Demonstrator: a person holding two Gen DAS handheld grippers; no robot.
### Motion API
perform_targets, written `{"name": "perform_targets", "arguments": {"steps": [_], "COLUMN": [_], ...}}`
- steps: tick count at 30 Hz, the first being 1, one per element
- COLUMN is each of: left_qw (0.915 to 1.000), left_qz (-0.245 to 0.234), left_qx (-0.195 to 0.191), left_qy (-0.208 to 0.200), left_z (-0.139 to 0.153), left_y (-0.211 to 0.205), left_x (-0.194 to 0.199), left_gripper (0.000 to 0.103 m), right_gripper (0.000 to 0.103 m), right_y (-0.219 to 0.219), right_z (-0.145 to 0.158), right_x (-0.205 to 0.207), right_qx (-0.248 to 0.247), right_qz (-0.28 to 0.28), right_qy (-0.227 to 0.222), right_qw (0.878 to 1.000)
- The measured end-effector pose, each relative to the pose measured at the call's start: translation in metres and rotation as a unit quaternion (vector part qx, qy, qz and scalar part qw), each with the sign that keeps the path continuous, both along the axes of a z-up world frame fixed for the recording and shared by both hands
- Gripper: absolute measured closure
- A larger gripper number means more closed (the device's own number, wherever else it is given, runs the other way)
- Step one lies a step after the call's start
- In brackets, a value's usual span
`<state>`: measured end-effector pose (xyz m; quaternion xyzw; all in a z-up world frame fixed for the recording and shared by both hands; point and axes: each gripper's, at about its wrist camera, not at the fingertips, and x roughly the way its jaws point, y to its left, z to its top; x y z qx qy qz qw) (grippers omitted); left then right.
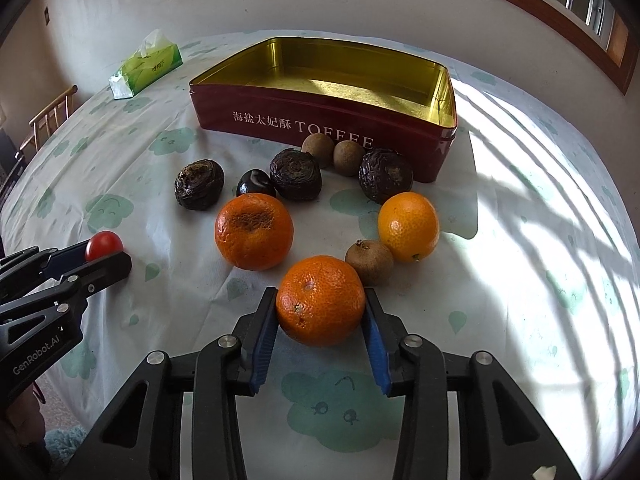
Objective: Organize fruits
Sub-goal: 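Carry the mandarin and tomato over the TOFFEE tin with both grippers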
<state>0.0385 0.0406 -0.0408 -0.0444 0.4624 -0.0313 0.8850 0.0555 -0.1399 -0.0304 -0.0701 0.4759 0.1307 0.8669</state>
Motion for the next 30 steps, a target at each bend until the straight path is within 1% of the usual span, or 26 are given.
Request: {"name": "perform_targets", "arguments": {"steps": [8, 18, 30], "left_qw": [0.9998, 0.9994, 0.9983], "left_qz": [-0.001, -0.003, -0.004], "left_qx": [0.016, 0.028, 0.039], "left_qy": [-0.007, -0.021, -0.042], "left_z": [0.004, 0.015, 0.031], "left_y": [-0.005, -0.009, -0.007], "left_x": [0.0, 0.006, 0.024], "left_gripper": [0.072, 0.072, 0.072], "right_gripper": [0.066, 0.066, 0.066], "right_y": [-0.003, -0.006, -0.01], "right_z": [0.005, 0.03, 0.059], "right_x": [-0.002, -0.005, 0.017], "right_qx": [0.014, 0.032, 0.04], "right_qz": [-0.001, 0.006, 0.003], "right_qy": [0.001, -0.017, -0.041], "right_qw": [1.0, 0.999, 0.998]}}
